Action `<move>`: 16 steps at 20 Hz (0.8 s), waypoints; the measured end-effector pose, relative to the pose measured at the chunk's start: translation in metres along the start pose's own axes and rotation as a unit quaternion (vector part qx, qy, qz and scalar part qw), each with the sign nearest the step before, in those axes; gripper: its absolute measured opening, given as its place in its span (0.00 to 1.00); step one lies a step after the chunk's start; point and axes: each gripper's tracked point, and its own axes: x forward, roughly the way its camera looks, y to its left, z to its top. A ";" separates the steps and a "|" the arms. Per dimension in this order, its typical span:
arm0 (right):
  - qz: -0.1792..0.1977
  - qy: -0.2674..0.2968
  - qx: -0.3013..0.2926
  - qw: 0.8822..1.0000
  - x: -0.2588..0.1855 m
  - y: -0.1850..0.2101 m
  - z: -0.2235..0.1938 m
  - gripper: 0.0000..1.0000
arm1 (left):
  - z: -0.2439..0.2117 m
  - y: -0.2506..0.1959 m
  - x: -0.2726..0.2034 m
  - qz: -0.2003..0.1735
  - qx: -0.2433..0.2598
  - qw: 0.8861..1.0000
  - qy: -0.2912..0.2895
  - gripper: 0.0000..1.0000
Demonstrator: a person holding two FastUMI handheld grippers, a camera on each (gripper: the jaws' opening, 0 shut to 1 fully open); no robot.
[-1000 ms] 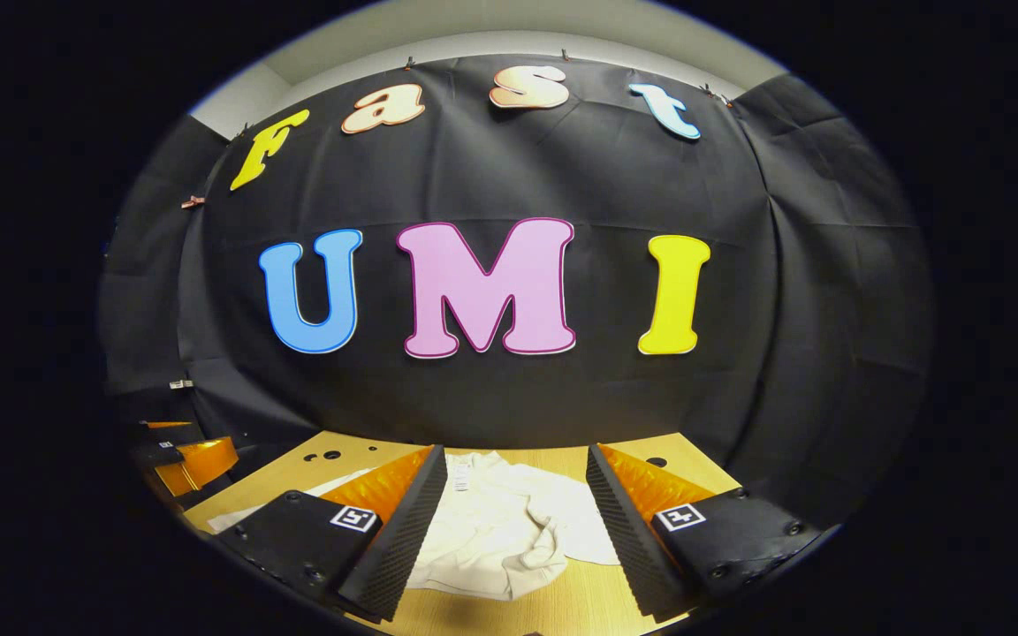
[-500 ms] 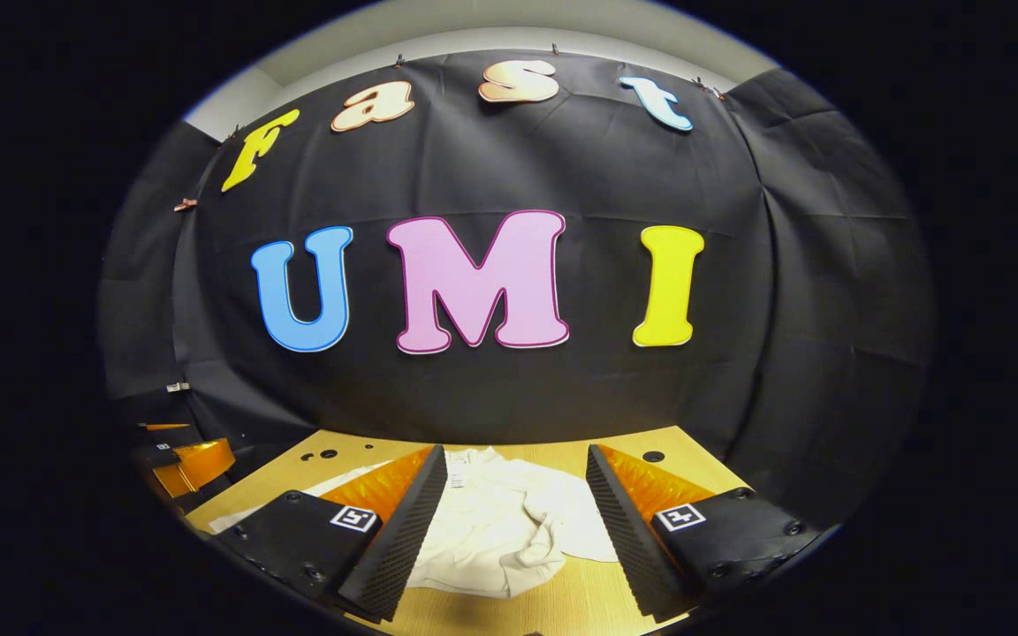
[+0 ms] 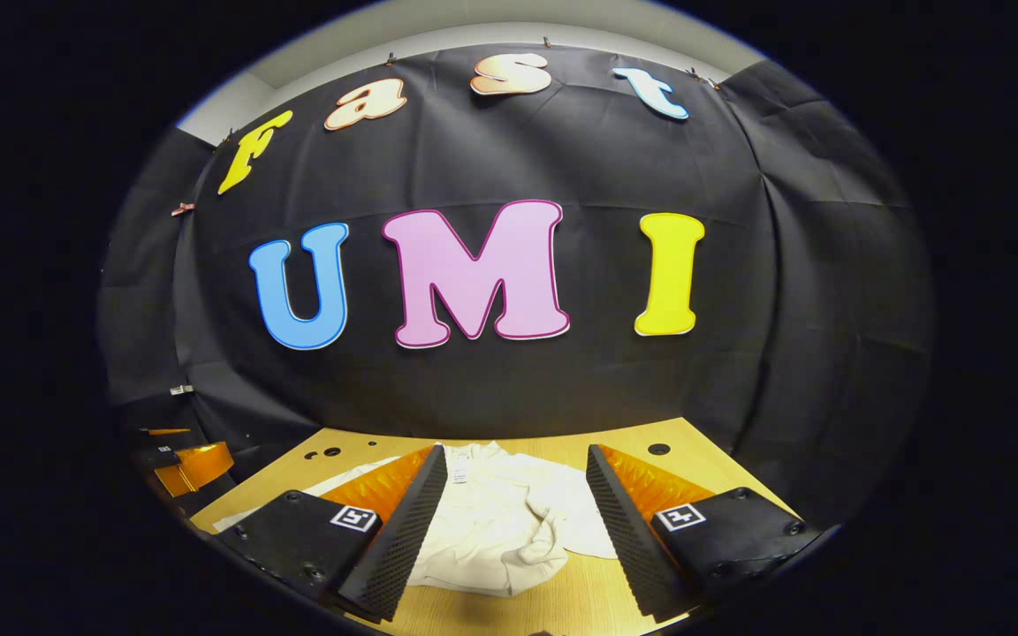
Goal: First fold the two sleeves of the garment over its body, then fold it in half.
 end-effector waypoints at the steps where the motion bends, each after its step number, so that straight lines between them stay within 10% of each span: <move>1: -0.004 0.002 0.000 1.000 0.002 -0.004 -0.001 0.97 | -0.002 0.000 0.001 0.000 -0.002 1.000 0.003 0.98; 16: -0.164 0.106 0.027 0.980 0.026 -0.182 -0.075 0.98 | -0.023 -0.012 0.018 0.010 0.014 0.999 0.035 0.97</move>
